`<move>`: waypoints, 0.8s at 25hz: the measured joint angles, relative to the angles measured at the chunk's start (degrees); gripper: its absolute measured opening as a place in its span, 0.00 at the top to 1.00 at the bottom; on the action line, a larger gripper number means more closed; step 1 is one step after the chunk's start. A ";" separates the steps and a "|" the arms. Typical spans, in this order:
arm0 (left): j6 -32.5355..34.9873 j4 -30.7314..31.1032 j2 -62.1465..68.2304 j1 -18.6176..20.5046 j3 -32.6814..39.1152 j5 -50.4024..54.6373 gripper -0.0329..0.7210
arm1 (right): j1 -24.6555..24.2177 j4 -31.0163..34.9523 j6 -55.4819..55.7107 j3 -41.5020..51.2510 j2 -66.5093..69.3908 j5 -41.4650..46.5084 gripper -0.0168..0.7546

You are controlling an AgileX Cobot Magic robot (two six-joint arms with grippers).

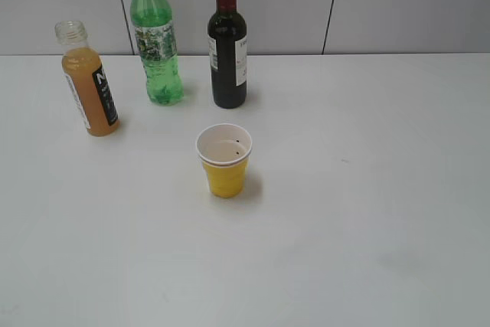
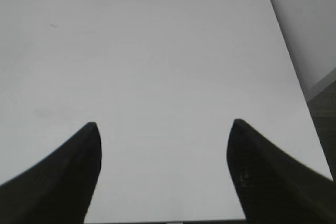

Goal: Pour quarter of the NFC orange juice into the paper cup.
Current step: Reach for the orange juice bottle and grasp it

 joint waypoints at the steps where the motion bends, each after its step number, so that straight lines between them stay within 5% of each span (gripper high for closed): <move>1: 0.00 0.00 0.00 0.00 0.00 0.00 0.18 | 0.00 0.00 0.00 0.00 -1.07 0.00 0.21; 20: 1.11 0.20 -0.04 0.00 -0.49 -1.99 0.18 | 0.00 0.00 0.22 0.00 -4.59 0.00 0.21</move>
